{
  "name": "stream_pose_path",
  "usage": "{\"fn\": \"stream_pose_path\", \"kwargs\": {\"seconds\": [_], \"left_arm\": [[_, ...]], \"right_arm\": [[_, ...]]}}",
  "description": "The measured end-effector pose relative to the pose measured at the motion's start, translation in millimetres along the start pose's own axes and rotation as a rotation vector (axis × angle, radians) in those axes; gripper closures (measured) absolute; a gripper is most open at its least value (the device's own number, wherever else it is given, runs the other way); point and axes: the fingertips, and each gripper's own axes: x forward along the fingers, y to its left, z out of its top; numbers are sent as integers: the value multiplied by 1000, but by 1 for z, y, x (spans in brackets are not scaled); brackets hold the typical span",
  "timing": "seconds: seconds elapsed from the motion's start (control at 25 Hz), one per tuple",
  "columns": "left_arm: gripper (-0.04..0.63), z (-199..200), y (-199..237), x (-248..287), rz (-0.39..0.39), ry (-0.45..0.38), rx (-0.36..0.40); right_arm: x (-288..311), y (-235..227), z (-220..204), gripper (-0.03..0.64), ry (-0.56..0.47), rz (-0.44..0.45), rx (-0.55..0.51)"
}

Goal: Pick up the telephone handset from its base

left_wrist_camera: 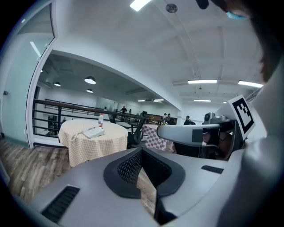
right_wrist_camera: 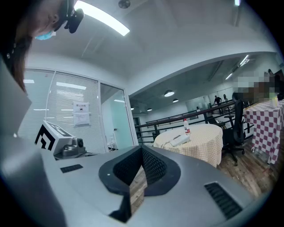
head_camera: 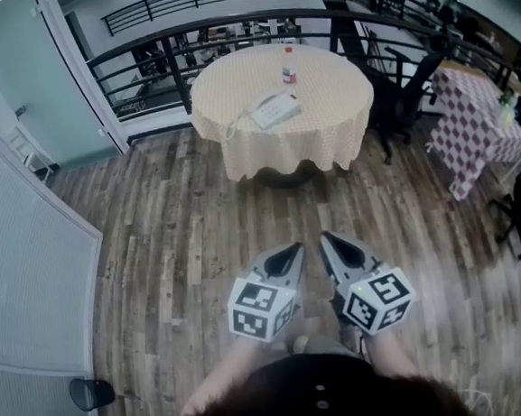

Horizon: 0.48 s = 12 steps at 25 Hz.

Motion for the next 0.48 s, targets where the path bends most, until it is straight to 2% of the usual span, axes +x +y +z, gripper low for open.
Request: {"fn": "stream_pose_path", "kwargs": {"seconds": [0.48], "left_arm": [[589,3,-2,5,-28,-28,-64]], "right_arm": [[3,-11,0,607,-23,7,32]]}}
